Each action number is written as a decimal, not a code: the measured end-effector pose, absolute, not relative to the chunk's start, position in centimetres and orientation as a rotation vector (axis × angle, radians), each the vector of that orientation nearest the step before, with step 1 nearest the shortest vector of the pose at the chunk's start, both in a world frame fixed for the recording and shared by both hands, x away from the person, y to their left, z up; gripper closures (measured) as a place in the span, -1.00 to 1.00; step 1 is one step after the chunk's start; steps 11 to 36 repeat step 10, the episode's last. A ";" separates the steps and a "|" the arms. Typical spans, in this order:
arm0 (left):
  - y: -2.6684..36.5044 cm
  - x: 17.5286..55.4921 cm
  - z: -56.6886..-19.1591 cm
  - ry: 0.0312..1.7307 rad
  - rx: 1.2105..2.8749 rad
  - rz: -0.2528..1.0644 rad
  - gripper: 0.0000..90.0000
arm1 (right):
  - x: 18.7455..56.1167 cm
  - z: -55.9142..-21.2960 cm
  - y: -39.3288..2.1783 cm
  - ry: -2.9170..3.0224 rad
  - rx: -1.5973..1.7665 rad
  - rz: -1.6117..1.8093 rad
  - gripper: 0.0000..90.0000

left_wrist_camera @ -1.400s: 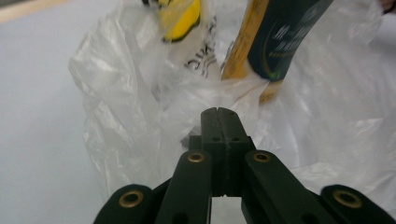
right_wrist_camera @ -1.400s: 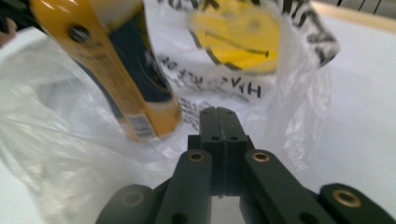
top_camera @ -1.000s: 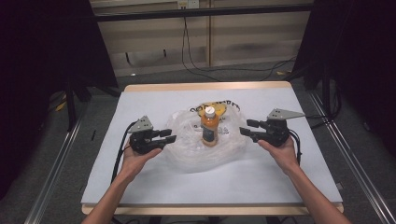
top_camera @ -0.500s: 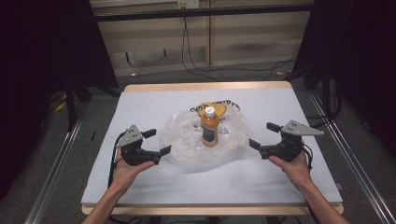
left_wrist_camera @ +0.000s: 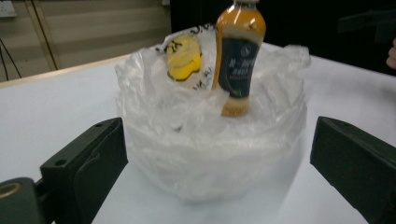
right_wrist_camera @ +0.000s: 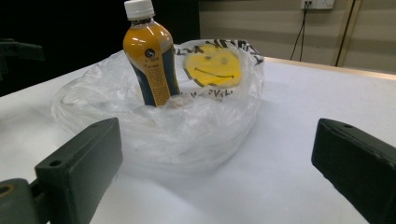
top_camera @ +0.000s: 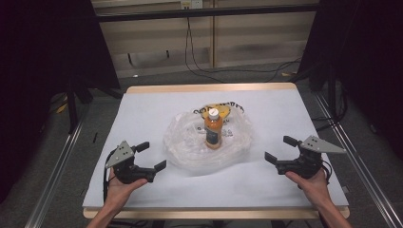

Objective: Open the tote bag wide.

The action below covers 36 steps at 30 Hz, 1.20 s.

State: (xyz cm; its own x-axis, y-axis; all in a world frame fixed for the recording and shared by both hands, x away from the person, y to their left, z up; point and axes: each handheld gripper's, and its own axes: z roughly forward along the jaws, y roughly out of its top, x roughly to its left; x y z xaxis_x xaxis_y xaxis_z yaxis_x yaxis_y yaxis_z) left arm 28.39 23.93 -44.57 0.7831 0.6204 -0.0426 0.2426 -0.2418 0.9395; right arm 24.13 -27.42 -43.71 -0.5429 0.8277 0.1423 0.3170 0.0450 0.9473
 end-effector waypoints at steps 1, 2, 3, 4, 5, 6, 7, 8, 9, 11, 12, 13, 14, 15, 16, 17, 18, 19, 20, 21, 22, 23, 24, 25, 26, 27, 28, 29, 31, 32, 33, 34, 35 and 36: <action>23.9 28.0 -44.9 0.660 1.833 0.422 -0.96 | 23.9 -43.8 -27.5 1.878 1.157 1.511 -0.96; 24.0 27.9 -45.2 0.646 1.845 0.424 -0.95 | 23.6 -43.9 -27.6 1.886 1.153 1.496 -0.96; 24.1 27.8 -45.4 0.657 1.848 0.394 -0.91 | 23.3 -44.0 -27.7 1.877 1.143 1.495 -0.95; 24.2 27.8 -45.5 0.664 1.858 0.392 -0.93 | 22.9 -44.1 -27.9 1.857 1.144 1.510 -0.94; 24.2 27.8 -45.6 0.662 1.850 0.389 -0.93 | 22.7 -44.3 -28.1 1.840 1.146 1.523 -0.94; 24.3 27.7 -45.5 0.672 1.852 0.398 -0.93 | 22.5 -44.4 -28.2 1.838 1.154 1.523 -0.94; 24.3 27.7 -45.5 0.670 1.859 0.396 -0.93 | 22.4 -44.5 -28.3 1.846 1.153 1.506 -0.93; 24.4 27.7 -45.5 0.670 1.855 0.399 -0.93 | 22.3 -44.7 -28.3 1.848 1.160 1.500 -0.92; 24.6 27.6 -45.3 0.670 1.848 0.404 -0.93 | 22.2 -44.9 -28.2 1.856 1.163 1.496 -0.92; 24.7 27.5 -45.3 0.683 1.825 0.394 -0.93 | 22.2 -45.1 -28.2 1.872 1.162 1.485 -0.92; 24.7 27.5 -45.3 0.683 1.825 0.394 -0.93 | 22.2 -45.1 -28.2 1.872 1.162 1.485 -0.92; 24.7 27.5 -45.3 0.683 1.825 0.394 -0.93 | 22.2 -45.1 -28.2 1.872 1.162 1.485 -0.92; 24.7 27.5 -45.3 0.683 1.825 0.394 -0.93 | 22.2 -45.1 -28.2 1.872 1.162 1.485 -0.92; 24.7 27.5 -45.3 0.683 1.825 0.394 -0.93 | 22.2 -45.1 -28.2 1.872 1.162 1.485 -0.92; 24.7 27.5 -45.3 0.683 1.825 0.394 -0.93 | 22.2 -45.1 -28.2 1.872 1.162 1.485 -0.92; 24.7 27.5 -45.3 0.683 1.825 0.394 -0.93 | 22.2 -45.1 -28.2 1.872 1.162 1.485 -0.92; 24.7 27.5 -45.3 0.683 1.825 0.394 -0.93 | 22.2 -45.1 -28.2 1.872 1.162 1.485 -0.92; 24.7 27.5 -45.3 0.683 1.825 0.394 -0.93 | 22.2 -45.1 -28.2 1.872 1.162 1.485 -0.92; 24.7 27.5 -45.3 0.683 1.825 0.394 -0.93 | 22.2 -45.1 -28.2 1.872 1.162 1.485 -0.92; 24.7 27.5 -45.3 0.683 1.825 0.394 -0.93 | 22.2 -45.1 -28.2 1.872 1.162 1.485 -0.92; 24.7 27.5 -45.3 0.683 1.825 0.394 -0.93 | 22.2 -45.1 -28.2 1.872 1.162 1.485 -0.92; 24.7 27.5 -45.3 0.683 1.825 0.394 -0.93 | 22.2 -45.1 -28.2 1.872 1.162 1.485 -0.92; 24.7 27.5 -45.3 0.683 1.825 0.394 -0.93 | 22.2 -45.1 -28.2 1.872 1.162 1.485 -0.92; 24.7 27.5 -45.3 0.683 1.825 0.394 -0.93 | 22.2 -45.1 -28.2 1.872 1.162 1.485 -0.92; 24.7 27.5 -45.3 0.683 1.825 0.394 -0.93 | 22.2 -45.1 -28.2 1.872 1.162 1.485 -0.92; 24.7 27.5 -45.3 0.683 1.825 0.394 -0.93 | 22.2 -45.1 -28.2 1.872 1.162 1.485 -0.92; 24.7 27.5 -45.3 0.683 1.825 0.394 -0.93 | 22.2 -45.1 -28.2 1.872 1.162 1.485 -0.92; 24.7 27.5 -45.3 0.683 1.825 0.394 -0.93 | 22.2 -45.1 -28.2 1.872 1.162 1.485 -0.92; 24.7 27.5 -45.3 0.683 1.825 0.394 -0.93 | 22.2 -45.1 -28.2 1.872 1.162 1.485 -0.92; 24.7 27.5 -45.3 0.683 1.825 0.394 -0.93 | 22.2 -45.1 -28.2 1.872 1.162 1.485 -0.92; 24.7 27.5 -45.3 0.683 1.825 0.394 -0.93 | 22.2 -45.1 -28.2 1.872 1.162 1.485 -0.92; 24.7 27.5 -45.3 0.683 1.825 0.394 -0.93 | 22.2 -45.1 -28.2 1.872 1.162 1.485 -0.92; 24.7 27.5 -45.3 0.683 1.825 0.394 -0.93 | 22.2 -45.1 -28.2 1.872 1.162 1.485 -0.92; 24.7 27.5 -45.3 0.683 1.825 0.394 -0.93 | 22.2 -45.1 -28.2 1.872 1.162 1.485 -0.92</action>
